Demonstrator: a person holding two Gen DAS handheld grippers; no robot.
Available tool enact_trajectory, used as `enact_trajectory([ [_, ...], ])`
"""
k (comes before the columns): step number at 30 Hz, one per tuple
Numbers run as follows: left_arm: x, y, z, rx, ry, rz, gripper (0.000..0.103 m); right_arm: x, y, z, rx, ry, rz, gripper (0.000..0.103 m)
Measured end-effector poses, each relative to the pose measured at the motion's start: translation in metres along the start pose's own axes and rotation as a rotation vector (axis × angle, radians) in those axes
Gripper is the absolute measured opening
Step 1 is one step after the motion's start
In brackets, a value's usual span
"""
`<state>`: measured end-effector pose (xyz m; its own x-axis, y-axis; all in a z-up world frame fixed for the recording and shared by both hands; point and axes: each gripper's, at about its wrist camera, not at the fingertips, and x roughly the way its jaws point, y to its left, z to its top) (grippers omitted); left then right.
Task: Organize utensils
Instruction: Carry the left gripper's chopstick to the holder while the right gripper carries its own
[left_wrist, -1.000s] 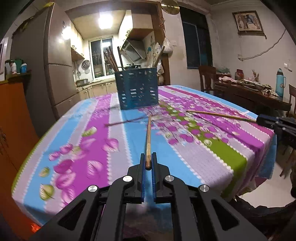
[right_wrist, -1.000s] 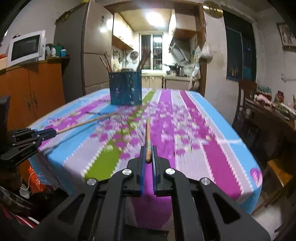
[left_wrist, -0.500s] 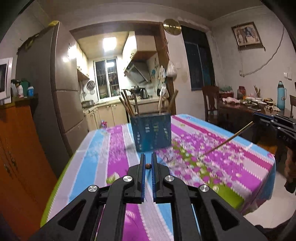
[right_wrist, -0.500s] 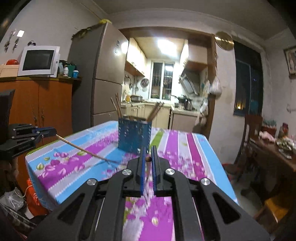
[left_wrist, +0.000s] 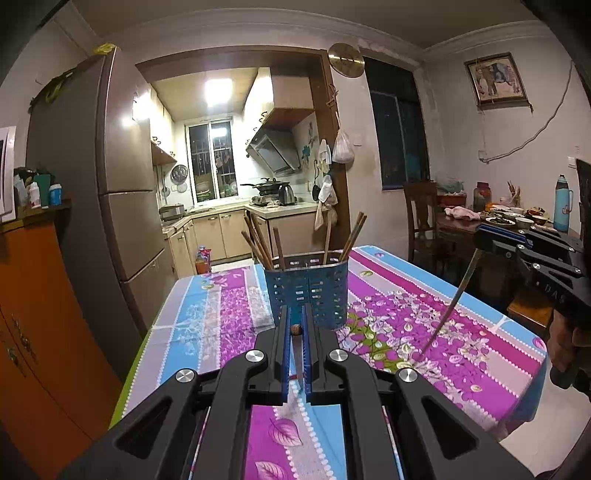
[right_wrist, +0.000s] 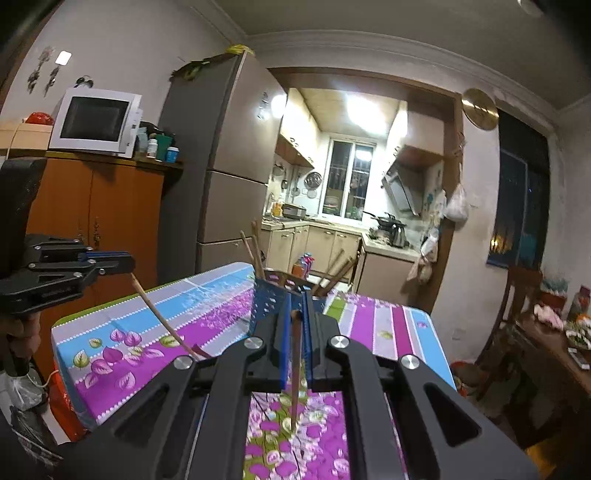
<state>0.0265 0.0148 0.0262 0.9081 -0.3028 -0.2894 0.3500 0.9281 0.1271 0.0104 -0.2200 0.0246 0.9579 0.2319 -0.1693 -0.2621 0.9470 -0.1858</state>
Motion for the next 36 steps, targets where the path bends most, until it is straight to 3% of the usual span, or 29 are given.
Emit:
enact_trajectory([
  [9, 0.016, 0.0, 0.024, 0.013, 0.011, 0.036, 0.007, 0.021, 0.003, 0.024, 0.036, 0.006, 0.058, 0.005],
  [16, 0.038, -0.005, 0.034, 0.051, 0.021, 0.136, 0.007, 0.044, 0.0, 0.032, 0.104, 0.055, 0.106, 0.005],
  [36, 0.049, -0.014, 0.038, 0.105, 0.027, 0.165, 0.007, 0.065, 0.0, 0.037, 0.118, 0.107, 0.105, 0.005],
])
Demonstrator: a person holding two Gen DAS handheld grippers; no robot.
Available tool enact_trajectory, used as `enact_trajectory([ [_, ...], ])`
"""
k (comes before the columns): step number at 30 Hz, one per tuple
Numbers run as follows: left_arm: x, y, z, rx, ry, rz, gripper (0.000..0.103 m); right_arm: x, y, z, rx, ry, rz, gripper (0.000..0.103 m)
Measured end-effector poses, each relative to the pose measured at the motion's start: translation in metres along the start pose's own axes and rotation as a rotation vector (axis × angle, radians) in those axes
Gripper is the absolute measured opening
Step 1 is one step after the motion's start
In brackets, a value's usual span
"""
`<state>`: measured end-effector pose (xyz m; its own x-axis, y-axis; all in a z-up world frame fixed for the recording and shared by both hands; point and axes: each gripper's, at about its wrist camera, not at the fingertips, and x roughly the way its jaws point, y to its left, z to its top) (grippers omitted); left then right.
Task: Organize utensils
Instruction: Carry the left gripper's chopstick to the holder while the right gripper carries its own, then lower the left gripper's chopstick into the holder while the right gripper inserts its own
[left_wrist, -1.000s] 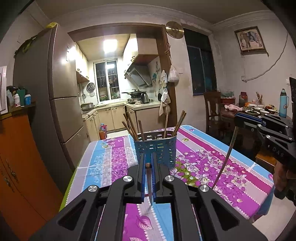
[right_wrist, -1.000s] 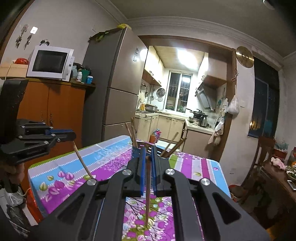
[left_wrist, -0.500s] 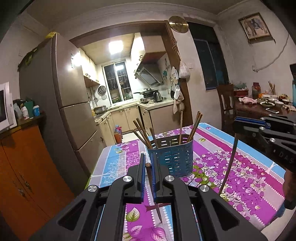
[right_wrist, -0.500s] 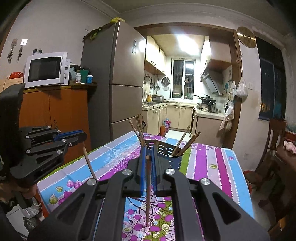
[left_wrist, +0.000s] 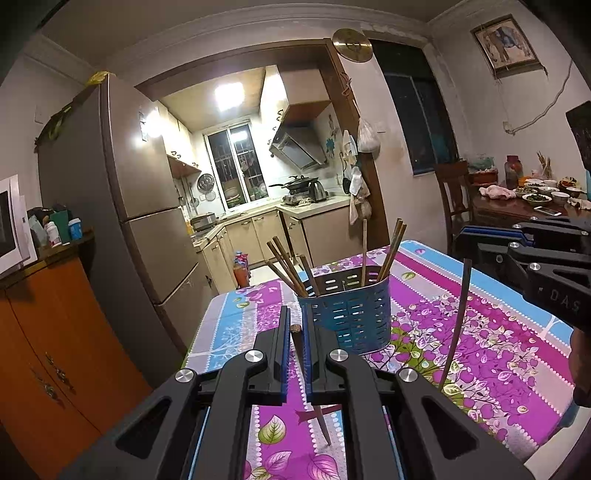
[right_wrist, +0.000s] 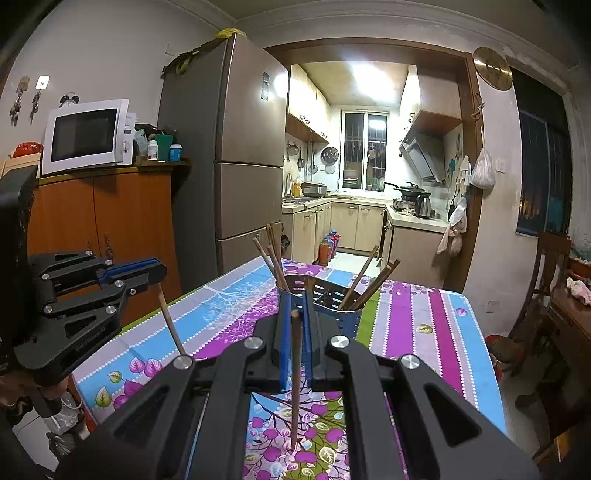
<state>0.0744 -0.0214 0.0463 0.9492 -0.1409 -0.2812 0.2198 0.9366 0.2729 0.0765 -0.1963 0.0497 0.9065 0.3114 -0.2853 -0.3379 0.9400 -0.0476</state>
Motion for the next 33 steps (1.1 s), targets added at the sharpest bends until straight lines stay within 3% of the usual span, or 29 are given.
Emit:
enact_trajectory([
  [20, 0.005, -0.005, 0.0, 0.021, -0.004, 0.02, 0.007, 0.004, -0.008, 0.012, -0.017, -0.015, 0.0, 0.005],
  [33, 0.021, -0.013, 0.036, 0.05, -0.03, -0.014, 0.007, 0.01, -0.034, 0.073, -0.012, -0.117, -0.01, 0.005],
])
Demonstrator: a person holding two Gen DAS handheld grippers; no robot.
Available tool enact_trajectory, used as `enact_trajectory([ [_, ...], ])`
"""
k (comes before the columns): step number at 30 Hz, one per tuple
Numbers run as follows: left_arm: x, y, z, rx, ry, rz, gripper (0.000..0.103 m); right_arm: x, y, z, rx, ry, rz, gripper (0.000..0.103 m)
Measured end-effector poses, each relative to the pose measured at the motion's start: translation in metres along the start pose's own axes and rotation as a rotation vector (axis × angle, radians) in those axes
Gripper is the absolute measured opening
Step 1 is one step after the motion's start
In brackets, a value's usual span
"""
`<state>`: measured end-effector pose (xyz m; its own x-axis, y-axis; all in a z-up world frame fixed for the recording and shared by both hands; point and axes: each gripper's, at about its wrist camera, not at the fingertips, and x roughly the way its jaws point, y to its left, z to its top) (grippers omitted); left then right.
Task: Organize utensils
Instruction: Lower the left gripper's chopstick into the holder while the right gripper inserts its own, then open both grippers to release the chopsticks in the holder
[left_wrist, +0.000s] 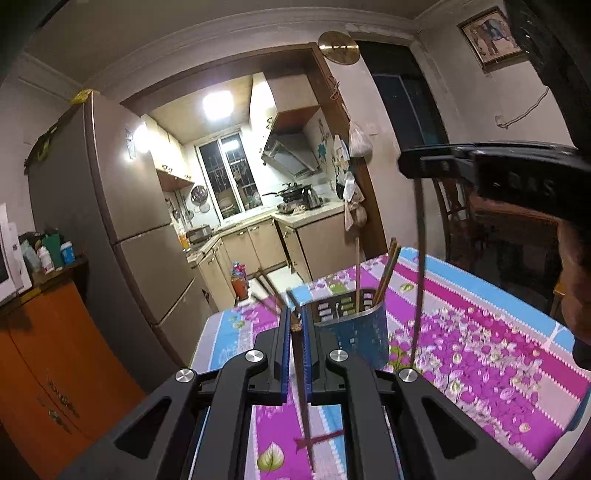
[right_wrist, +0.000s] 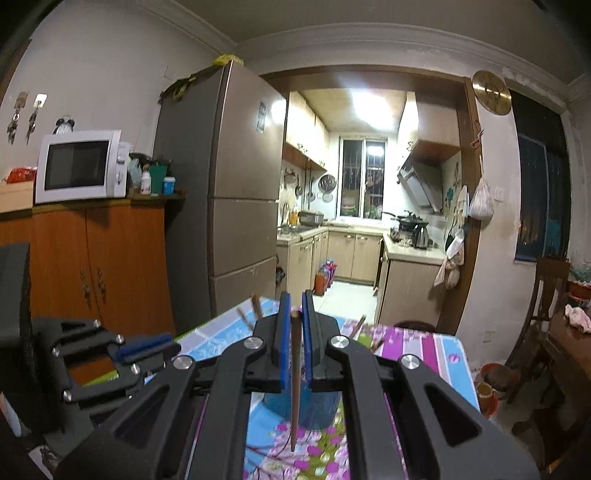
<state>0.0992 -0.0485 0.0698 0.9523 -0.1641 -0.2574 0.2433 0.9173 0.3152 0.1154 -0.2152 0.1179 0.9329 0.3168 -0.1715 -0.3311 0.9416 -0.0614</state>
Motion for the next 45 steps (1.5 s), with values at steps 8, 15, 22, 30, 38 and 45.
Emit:
enact_trajectory([
  [8, 0.016, 0.02, 0.065, -0.065, -0.066, -0.108, 0.007, 0.012, -0.017, 0.033, 0.011, -0.061, -0.027, 0.005],
  [15, 0.024, 0.038, 0.119, -0.104, -0.171, -0.114, 0.007, 0.023, -0.033, 0.06, 0.034, -0.124, -0.052, 0.005],
  [22, 0.06, 0.049, 0.151, -0.152, -0.302, -0.089, 0.007, 0.05, -0.05, 0.071, 0.101, -0.186, -0.084, 0.005],
  [30, 0.118, 0.058, 0.13, -0.264, -0.327, -0.135, 0.007, 0.093, -0.07, 0.039, 0.217, -0.18, -0.107, 0.005],
  [38, 0.176, 0.041, 0.072, -0.269, -0.204, -0.133, 0.007, 0.138, -0.077, -0.015, 0.3, -0.076, -0.108, 0.005],
  [45, 0.192, 0.033, 0.041, -0.27, -0.135, -0.127, 0.007, 0.154, -0.064, -0.05, 0.303, -0.004, -0.107, 0.005],
])
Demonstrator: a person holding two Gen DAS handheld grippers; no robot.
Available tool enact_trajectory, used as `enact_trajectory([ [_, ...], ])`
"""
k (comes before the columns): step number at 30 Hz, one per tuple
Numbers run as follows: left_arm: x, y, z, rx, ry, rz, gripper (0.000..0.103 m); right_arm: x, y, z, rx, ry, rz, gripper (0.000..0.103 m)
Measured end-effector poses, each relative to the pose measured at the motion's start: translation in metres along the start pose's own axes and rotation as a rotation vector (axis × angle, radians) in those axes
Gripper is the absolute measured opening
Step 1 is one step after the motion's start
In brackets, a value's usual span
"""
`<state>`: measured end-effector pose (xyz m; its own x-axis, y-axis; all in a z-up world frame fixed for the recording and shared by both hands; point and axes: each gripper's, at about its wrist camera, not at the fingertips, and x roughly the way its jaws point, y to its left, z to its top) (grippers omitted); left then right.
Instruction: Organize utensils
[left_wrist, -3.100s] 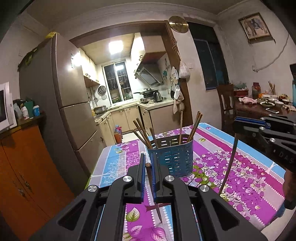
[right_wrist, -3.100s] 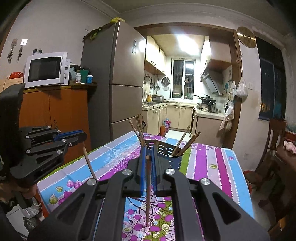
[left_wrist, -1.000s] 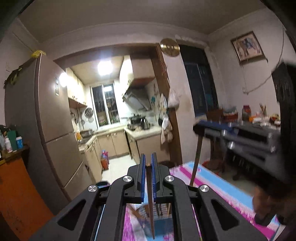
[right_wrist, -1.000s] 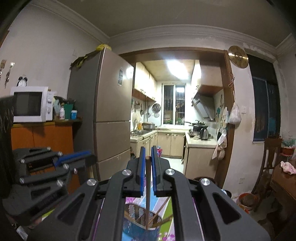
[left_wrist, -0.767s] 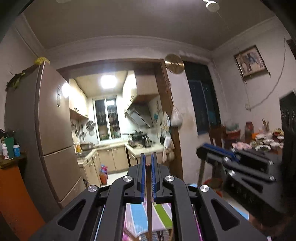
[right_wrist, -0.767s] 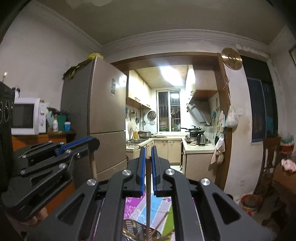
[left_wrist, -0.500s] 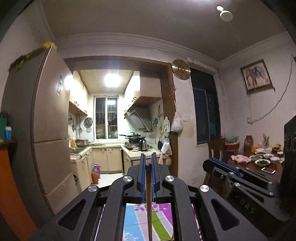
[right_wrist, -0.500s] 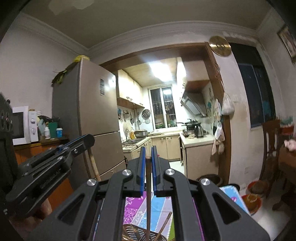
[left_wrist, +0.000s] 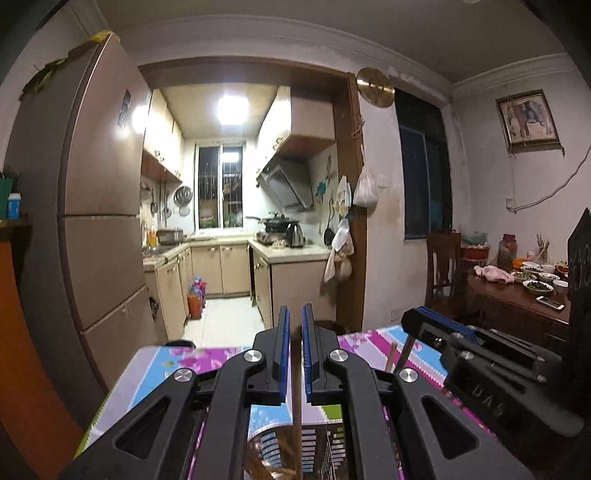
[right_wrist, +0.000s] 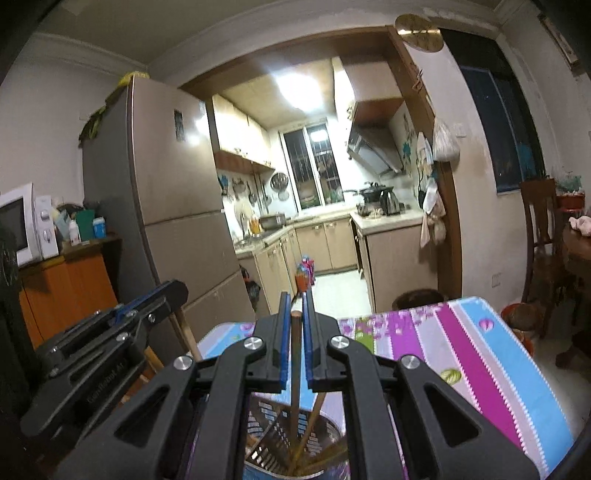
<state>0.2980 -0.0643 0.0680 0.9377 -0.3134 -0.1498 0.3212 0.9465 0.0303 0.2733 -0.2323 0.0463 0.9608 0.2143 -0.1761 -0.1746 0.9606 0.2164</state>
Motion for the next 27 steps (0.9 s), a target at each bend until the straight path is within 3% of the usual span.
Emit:
enact_trajectory([
  [1, -0.002, 0.0, -0.001, 0.007, -0.001, 0.005, 0.008, 0.0, 0.001, -0.002, -0.001, 0.004, -0.007, 0.008],
  [2, -0.004, 0.001, -0.002, 0.012, -0.002, 0.009, 0.012, -0.002, 0.001, -0.002, -0.002, 0.004, -0.017, 0.019],
  [4, -0.015, 0.002, 0.003, 0.011, -0.023, 0.017, 0.028, -0.012, -0.002, 0.004, 0.002, -0.027, -0.025, 0.03],
  [5, -0.02, 0.004, 0.008, 0.01, -0.04, 0.023, 0.036, -0.019, -0.002, 0.008, -0.003, -0.045, -0.032, 0.03],
  [10, -0.058, 0.006, 0.036, 0.009, -0.115, 0.067, 0.048, -0.068, -0.01, 0.04, -0.024, -0.162, -0.065, 0.031],
  [11, -0.07, 0.007, 0.042, 0.014, -0.133, 0.078, 0.055, -0.086, -0.009, 0.045, -0.045, -0.197, -0.078, 0.036],
  [12, -0.083, 0.007, 0.047, 0.019, -0.152, 0.098, 0.067, -0.097, -0.01, 0.048, -0.057, -0.219, -0.088, 0.047],
  [13, -0.096, 0.007, 0.05, 0.02, -0.169, 0.118, 0.073, -0.115, -0.011, 0.052, -0.072, -0.248, -0.101, 0.055],
  [15, -0.121, 0.005, 0.056, 0.024, -0.203, 0.139, 0.084, -0.143, -0.012, 0.056, -0.086, -0.286, -0.115, 0.083],
  [16, -0.138, 0.004, 0.057, 0.033, -0.215, 0.154, 0.087, -0.159, -0.012, 0.056, -0.093, -0.304, -0.122, 0.089],
  [17, -0.153, 0.003, 0.057, 0.044, -0.216, 0.176, 0.096, -0.173, -0.012, 0.055, -0.1, -0.316, -0.13, 0.098],
  [21, -0.205, -0.003, 0.047, 0.08, -0.217, 0.192, 0.099, -0.226, -0.015, 0.038, -0.103, -0.333, -0.18, 0.098],
  [24, -0.239, -0.009, 0.033, 0.082, -0.145, 0.273, 0.099, -0.247, -0.013, 0.019, -0.108, -0.249, -0.267, 0.098],
  [27, -0.263, -0.014, 0.013, 0.11, -0.083, 0.226, 0.099, -0.259, -0.012, -0.003, -0.101, -0.21, -0.339, 0.098],
])
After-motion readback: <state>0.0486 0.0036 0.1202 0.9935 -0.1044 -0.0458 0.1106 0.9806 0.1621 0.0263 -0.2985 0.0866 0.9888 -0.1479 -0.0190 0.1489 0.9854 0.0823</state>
